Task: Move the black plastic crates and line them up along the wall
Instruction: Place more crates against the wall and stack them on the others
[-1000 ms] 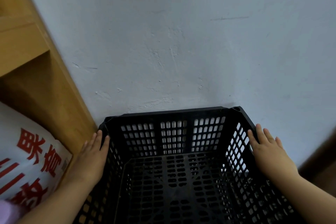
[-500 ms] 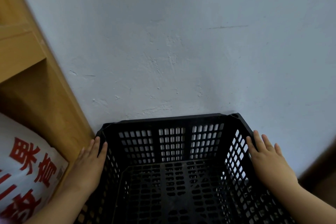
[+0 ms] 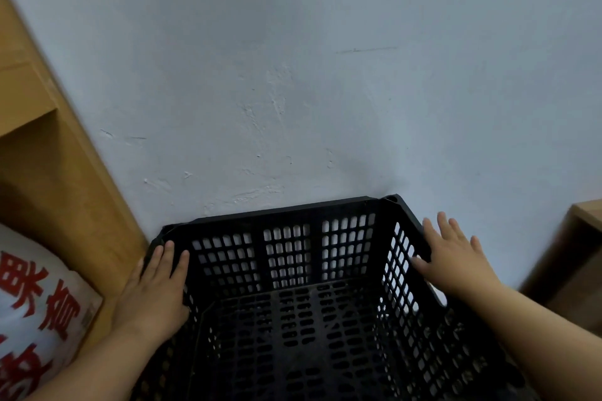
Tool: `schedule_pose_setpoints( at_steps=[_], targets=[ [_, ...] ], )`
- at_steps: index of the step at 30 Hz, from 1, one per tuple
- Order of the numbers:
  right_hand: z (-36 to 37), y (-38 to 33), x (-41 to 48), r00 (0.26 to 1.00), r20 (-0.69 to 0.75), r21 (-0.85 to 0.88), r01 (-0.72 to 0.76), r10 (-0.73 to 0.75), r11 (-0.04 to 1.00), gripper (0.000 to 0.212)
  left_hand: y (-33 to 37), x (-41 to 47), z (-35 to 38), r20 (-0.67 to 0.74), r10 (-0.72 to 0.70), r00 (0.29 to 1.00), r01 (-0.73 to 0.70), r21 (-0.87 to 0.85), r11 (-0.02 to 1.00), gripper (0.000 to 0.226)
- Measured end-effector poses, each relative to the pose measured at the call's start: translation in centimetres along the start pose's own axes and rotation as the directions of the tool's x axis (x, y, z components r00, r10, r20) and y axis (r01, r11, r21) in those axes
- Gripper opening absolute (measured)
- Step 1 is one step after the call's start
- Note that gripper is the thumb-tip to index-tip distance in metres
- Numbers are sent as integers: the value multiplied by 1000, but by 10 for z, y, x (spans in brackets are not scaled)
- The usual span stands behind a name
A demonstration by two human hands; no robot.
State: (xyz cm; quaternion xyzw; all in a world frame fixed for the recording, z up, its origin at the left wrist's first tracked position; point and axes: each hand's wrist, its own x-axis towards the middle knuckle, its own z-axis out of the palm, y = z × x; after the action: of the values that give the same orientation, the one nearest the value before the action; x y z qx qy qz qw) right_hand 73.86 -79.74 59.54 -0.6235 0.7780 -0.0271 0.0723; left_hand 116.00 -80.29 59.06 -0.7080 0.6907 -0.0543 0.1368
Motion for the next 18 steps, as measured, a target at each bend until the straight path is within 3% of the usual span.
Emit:
schedule_pose_setpoints(
  at_steps=[3, 8, 14, 18],
  targets=[
    [-19, 24, 3, 997, -60, 102, -45, 51, 994, 71, 36, -2, -23, -60, 55, 997, -58, -46, 997, 86],
    [-27, 89, 6, 990, -43, 107, -131, 137, 986, 69, 122, -5, -75, -195, 159, 968, -181, -106, 978, 83],
    [-23, 192, 19, 982, -6, 31, -188, 188, 982, 70, 267, -4, -126, -291, 245, 925, -303, -178, 936, 80],
    [-27, 268, 39, 988, 14, -35, -152, 152, 988, 70, 370, -2, -139, -280, 257, 925, -317, -193, 929, 81]
  ],
)
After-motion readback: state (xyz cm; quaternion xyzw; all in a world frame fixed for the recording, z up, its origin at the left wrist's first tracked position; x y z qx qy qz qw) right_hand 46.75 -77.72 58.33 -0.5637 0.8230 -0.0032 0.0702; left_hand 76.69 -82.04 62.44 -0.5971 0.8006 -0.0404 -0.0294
